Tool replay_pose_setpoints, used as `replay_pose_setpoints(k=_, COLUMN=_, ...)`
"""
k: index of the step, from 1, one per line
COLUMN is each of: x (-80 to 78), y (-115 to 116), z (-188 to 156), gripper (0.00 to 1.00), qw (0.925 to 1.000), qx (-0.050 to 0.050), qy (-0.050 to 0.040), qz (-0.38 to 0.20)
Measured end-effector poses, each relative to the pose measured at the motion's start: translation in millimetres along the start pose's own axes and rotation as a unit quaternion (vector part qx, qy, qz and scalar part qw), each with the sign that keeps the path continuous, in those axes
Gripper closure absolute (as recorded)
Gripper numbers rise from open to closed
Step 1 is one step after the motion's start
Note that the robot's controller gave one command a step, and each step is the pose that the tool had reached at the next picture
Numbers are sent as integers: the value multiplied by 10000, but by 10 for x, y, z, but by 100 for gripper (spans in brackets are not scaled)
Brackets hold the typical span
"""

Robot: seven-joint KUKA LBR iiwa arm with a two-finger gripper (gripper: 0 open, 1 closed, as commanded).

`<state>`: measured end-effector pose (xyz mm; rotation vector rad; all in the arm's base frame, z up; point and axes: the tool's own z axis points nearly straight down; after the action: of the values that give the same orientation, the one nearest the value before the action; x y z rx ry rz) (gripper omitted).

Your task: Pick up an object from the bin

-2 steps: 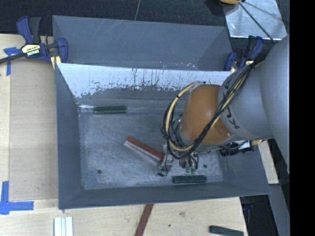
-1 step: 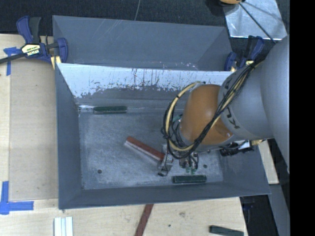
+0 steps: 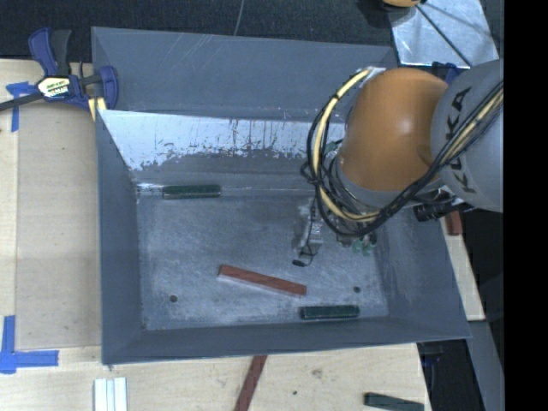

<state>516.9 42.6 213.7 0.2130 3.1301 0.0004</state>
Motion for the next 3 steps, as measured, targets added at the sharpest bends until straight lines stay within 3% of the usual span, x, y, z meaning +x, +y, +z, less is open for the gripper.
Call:
replay_pose_setpoints(k=1, x=4, y=0, z=5, gripper=0, qw=10000, qx=2, qy=7, qz=-3)
replay_pose_setpoints(k=2, x=4, y=1, z=5, gripper=0, qw=10000, qx=3, qy=8, qz=-5)
replay_pose_setpoints(k=3, x=56, y=-51, z=448, gripper=0, qw=9996, qx=-6, qy=-27, qz=-274)
